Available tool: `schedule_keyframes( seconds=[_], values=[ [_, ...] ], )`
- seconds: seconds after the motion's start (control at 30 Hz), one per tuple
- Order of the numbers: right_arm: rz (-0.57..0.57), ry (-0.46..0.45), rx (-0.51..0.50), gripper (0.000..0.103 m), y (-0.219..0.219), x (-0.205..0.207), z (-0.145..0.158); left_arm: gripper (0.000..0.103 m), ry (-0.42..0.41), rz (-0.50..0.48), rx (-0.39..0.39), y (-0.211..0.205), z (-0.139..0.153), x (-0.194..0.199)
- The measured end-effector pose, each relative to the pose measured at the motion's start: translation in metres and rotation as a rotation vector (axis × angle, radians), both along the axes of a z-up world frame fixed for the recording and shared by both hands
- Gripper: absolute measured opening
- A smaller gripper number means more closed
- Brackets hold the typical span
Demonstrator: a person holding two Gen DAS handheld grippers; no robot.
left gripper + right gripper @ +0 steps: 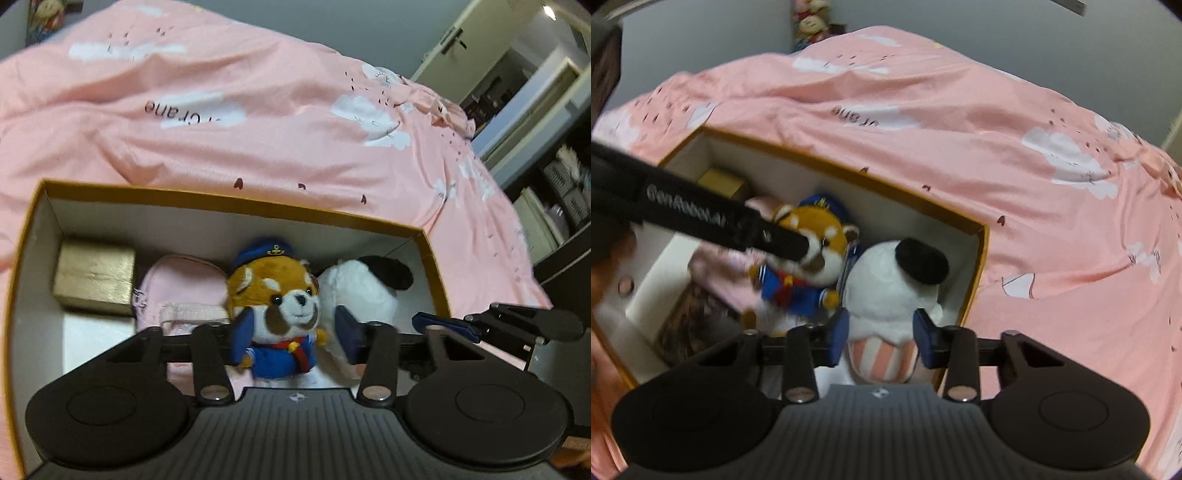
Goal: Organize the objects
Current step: 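Lower both plushes into the orange box with both tools, then open both tools and withdraw them from the plushes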
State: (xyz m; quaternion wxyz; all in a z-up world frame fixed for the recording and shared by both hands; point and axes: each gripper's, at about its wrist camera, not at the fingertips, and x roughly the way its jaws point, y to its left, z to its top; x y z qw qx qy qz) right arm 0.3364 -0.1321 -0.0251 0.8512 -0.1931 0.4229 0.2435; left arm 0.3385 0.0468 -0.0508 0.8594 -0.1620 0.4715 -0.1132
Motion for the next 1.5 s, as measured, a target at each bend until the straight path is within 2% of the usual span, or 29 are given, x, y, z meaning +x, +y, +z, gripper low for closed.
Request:
schedule_keyframes(
  seconds=[0.07, 0.13, 0.2, 0.5, 0.57, 0.67, 0.77, 0.9, 1.0, 1.13, 1.17, 1.23, 1.3, 1.43, 1.5],
  values=[
    [0.019, -0.008, -0.033, 0.027, 0.002, -0.001, -0.005, 0.040, -0.002, -0.008, 0.046, -0.004, -0.003, 0.001],
    [0.036, -0.009, -0.050, 0.017, 0.004, 0.001, -0.010, 0.037, 0.021, -0.009, 0.051, -0.006, -0.010, 0.006],
    [0.052, -0.019, -0.068, 0.013, 0.008, 0.004, -0.016, 0.036, 0.025, -0.008, 0.058, -0.007, -0.015, 0.009],
    [0.033, -0.006, -0.063, 0.012, 0.014, 0.014, -0.023, 0.036, 0.029, -0.027, 0.088, -0.010, -0.023, 0.009],
    [0.022, -0.003, -0.051, 0.012, 0.011, 0.010, -0.019, 0.036, 0.017, -0.034, 0.086, -0.009, -0.016, 0.004],
    [0.012, -0.014, 0.003, 0.012, 0.005, -0.005, -0.005, 0.036, -0.051, -0.071, 0.100, -0.011, 0.007, -0.016],
    [0.002, -0.029, 0.076, 0.013, -0.002, -0.028, 0.013, 0.036, -0.128, -0.114, 0.081, -0.011, 0.036, -0.047],
    [-0.016, -0.046, 0.189, 0.013, -0.016, -0.068, 0.034, 0.036, -0.171, -0.154, 0.046, -0.010, 0.063, -0.096],
    [-0.035, -0.056, 0.269, 0.013, -0.029, -0.103, 0.044, 0.036, -0.143, -0.169, 0.024, -0.009, 0.067, -0.129],
    [-0.082, -0.015, 0.330, 0.016, -0.045, -0.139, 0.038, 0.038, -0.059, -0.168, 0.009, -0.008, 0.057, -0.162],
    [-0.093, -0.005, 0.331, 0.018, -0.047, -0.147, 0.034, 0.040, -0.043, -0.156, 0.016, -0.007, 0.052, -0.168],
    [-0.119, 0.018, 0.325, 0.031, -0.052, -0.161, 0.022, 0.042, -0.004, -0.129, 0.044, -0.004, 0.038, -0.179],
    [-0.152, 0.057, 0.321, 0.031, -0.057, -0.174, 0.006, 0.044, 0.040, -0.107, 0.062, -0.001, 0.022, -0.188],
    [-0.225, 0.141, 0.307, 0.032, -0.064, -0.188, -0.028, 0.056, 0.100, -0.041, 0.071, 0.011, -0.013, -0.198],
    [-0.246, 0.156, 0.300, 0.038, -0.067, -0.190, -0.037, 0.059, 0.118, -0.022, 0.076, 0.011, -0.024, -0.203]
  ],
)
